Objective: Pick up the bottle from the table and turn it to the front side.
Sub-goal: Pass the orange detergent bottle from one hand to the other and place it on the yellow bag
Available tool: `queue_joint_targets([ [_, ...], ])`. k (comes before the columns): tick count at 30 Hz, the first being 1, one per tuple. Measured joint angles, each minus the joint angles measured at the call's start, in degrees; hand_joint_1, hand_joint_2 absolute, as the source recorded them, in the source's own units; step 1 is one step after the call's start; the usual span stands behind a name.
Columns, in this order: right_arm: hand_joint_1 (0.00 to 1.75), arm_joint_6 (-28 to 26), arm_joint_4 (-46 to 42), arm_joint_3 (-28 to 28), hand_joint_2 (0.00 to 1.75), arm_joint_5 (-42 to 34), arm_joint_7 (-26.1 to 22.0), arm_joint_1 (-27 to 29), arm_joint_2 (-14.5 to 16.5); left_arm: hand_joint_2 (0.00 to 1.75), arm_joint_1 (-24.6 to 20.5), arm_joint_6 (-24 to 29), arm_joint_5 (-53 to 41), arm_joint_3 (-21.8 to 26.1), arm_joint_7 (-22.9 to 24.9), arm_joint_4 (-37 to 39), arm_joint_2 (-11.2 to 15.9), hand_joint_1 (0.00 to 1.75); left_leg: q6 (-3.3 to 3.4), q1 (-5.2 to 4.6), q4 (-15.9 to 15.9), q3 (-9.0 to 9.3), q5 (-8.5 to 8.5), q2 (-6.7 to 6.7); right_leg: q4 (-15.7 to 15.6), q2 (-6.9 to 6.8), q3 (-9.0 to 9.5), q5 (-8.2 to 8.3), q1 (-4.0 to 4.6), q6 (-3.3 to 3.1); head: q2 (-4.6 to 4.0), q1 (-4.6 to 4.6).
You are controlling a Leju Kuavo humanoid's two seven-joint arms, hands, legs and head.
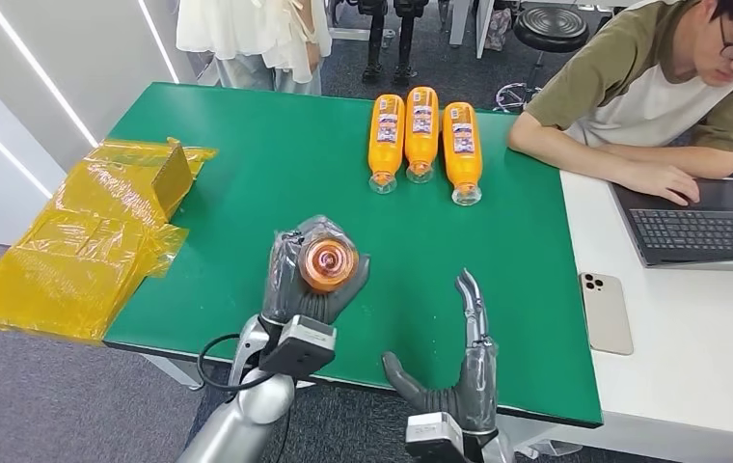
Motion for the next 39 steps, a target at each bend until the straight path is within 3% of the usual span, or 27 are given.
queue_joint_targets([
  [4, 0.00, 0.0, -1.1, -0.9, 1.75, 1.6, 2.2, 0.1, 0.2, 1.75, -3.7, 12.2, -24.3, 3.4, 5.6, 3.8, 2.0, 1.75, -0.02, 0.00, 0.0, 0.01, 0.03, 0.02, 0.0, 0.02, 0.01, 0.01, 0.00, -0.01, 0.00, 0.01],
  [7, 0.00, 0.0, -0.5, -1.6, 1.75, -1.2, 2.6, -0.6, -0.2, 1.75, -6.4, 14.4, -41.3, 6.9, 10.4, 5.9, 4.3, 1.75, -0.04, 0.00, 0.0, 0.01, 0.05, 0.02, 0.0, 0.02, 0.01, 0.02, 0.00, -0.03, 0.00, 0.02],
  [9, 0.00, 0.0, 0.2, -2.5, 1.75, -2.7, 1.3, -1.0, -0.6, 1.75, -8.6, 14.5, -48.3, 8.0, 16.4, 7.6, 7.0, 1.75, -0.05, 0.01, 0.0, 0.02, 0.07, 0.06, 0.0, 0.08, -0.02, 0.05, 0.00, -0.06, 0.00, 0.01],
  [12, 0.00, 0.0, 0.9, -4.0, 1.75, -4.1, -1.1, -1.4, -1.0, 1.75, -13.2, 14.6, -51.7, 4.0, 30.6, 11.1, 12.7, 1.75, -0.06, 0.02, 0.0, 0.03, 0.11, 0.08, 0.0, 0.10, -0.06, 0.06, 0.02, -0.08, 0.00, 0.01],
  [14, 0.00, 0.0, 1.1, -5.0, 1.75, -4.8, -2.3, -1.5, -1.1, 1.75, -16.7, 14.6, -52.1, -0.9, 36.4, 14.4, 16.6, 1.75, -0.07, 0.03, 0.0, 0.03, 0.13, 0.06, 0.0, 0.08, -0.04, 0.06, 0.02, -0.09, 0.00, 0.00],
  [17, 0.00, 0.0, 1.0, -6.2, 1.75, -5.9, -4.0, -1.2, -1.2, 1.75, -21.0, 14.7, -52.3, -6.7, 35.4, 21.2, 20.7, 1.75, -0.08, 0.03, 0.0, 0.03, 0.13, 0.09, 0.1, 0.12, -0.04, 0.06, 0.02, -0.09, 0.00, 0.02],
  [21, 0.00, 0.0, 0.7, -6.9, 1.75, -6.9, -5.3, -0.2, -1.3, 1.75, -24.2, 14.5, -52.2, -10.5, 30.5, 32.1, 23.7, 1.75, -0.12, 0.02, 0.0, 0.06, 0.08, 0.38, 0.1, 0.43, -0.12, 0.09, 0.01, -0.13, 0.00, 0.01],
  [29, 0.00, 0.0, -0.3, -6.9, 1.75, -4.7, -3.8, 0.4, -1.4, 1.75, -26.0, 9.0, -52.0, -15.5, 25.5, 47.5, 25.0, 1.75, -0.12, 0.02, 0.0, 0.02, 0.07, 0.36, 0.1, 0.42, -0.16, 0.09, 0.01, -0.15, 0.00, 0.02],
  [39, 0.00, 0.0, -2.0, -6.4, 1.75, -4.7, -2.2, 1.2, -2.0, 1.75, -24.2, 4.0, -50.8, -16.0, 23.1, 53.2, 26.9, 1.75, -0.12, 0.02, -0.1, 0.00, 0.07, 0.32, 0.1, 0.39, -0.17, 0.07, 0.02, -0.15, 0.00, 0.02],
])
